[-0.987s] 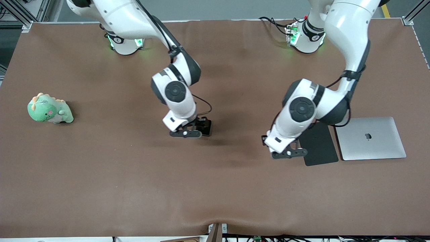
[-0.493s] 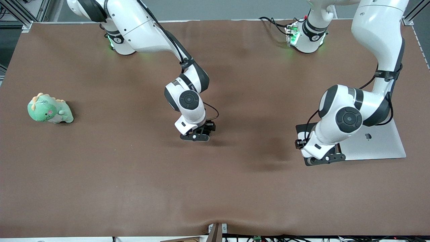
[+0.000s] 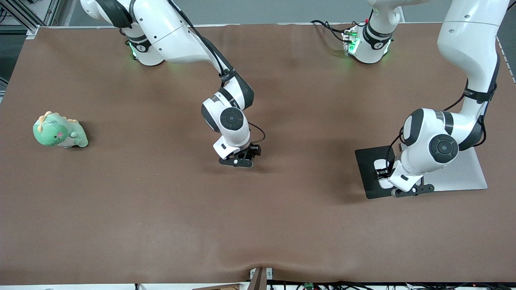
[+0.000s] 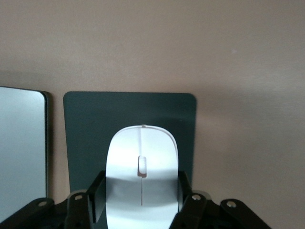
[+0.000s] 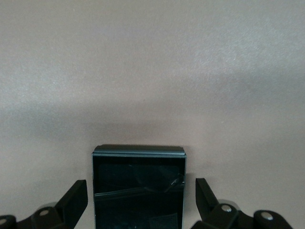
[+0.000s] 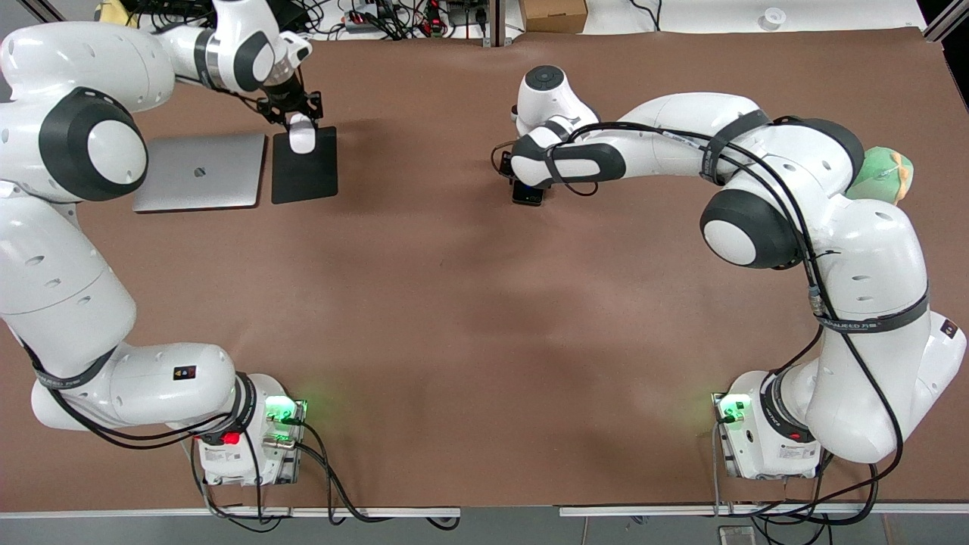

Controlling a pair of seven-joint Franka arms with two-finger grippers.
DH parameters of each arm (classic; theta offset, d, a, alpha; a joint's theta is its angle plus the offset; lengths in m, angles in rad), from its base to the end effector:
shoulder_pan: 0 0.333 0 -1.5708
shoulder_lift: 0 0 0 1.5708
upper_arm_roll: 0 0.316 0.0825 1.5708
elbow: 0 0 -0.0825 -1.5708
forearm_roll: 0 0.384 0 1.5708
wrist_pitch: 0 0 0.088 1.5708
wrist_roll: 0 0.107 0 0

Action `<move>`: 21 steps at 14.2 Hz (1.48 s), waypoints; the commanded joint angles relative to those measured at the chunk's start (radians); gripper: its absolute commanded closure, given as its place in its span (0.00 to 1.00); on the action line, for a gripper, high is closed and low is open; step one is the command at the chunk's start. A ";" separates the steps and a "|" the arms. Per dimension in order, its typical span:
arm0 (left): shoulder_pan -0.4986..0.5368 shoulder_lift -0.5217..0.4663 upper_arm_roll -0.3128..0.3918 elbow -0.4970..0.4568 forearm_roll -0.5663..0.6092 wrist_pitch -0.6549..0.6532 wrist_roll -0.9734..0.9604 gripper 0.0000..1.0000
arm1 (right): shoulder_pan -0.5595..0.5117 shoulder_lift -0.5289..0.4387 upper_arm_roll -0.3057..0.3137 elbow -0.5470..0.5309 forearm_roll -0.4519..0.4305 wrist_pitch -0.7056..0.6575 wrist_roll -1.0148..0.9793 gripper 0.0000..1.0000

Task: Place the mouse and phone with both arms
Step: 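Lower the mouse onto the pad while the right gripper carries the phone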

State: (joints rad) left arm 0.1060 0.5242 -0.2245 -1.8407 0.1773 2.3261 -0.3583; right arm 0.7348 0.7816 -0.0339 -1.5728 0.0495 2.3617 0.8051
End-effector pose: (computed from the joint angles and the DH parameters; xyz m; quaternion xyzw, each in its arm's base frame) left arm 0.6394 -0.0638 0.2463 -0.9973 -0.0722 0.0084 0.0100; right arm 0.5327 0.4545 0.1805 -0.9979 0.0646 0.0009 0.0068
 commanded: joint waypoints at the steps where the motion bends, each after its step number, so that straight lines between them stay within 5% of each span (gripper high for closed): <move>1: 0.024 0.013 -0.012 -0.040 0.025 0.064 0.004 0.40 | 0.008 0.024 -0.004 0.031 -0.014 -0.004 0.028 0.00; 6: 0.038 0.048 -0.010 -0.043 0.027 0.098 0.005 0.40 | 0.005 0.028 -0.004 0.030 -0.010 0.040 0.029 0.00; 10: 0.038 0.062 -0.010 -0.043 0.028 0.098 0.010 0.40 | -0.011 0.025 -0.004 0.030 0.006 0.034 0.028 0.87; 11: 0.038 0.068 -0.010 -0.043 0.028 0.099 0.016 0.40 | -0.014 0.024 -0.004 0.030 0.006 0.031 0.026 0.98; 14: 0.040 0.077 -0.009 -0.043 0.028 0.102 0.022 0.40 | -0.043 -0.007 -0.004 0.013 0.004 0.024 0.019 1.00; 21: 0.038 0.086 -0.009 -0.043 0.034 0.111 0.025 0.38 | -0.198 -0.270 -0.008 -0.082 0.003 -0.191 -0.133 1.00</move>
State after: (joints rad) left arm 0.1324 0.6110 -0.2248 -1.8749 0.1784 2.4173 -0.3434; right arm 0.6016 0.6326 -0.0582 -1.5710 0.0527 2.2142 0.7513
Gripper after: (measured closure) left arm 0.379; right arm 0.207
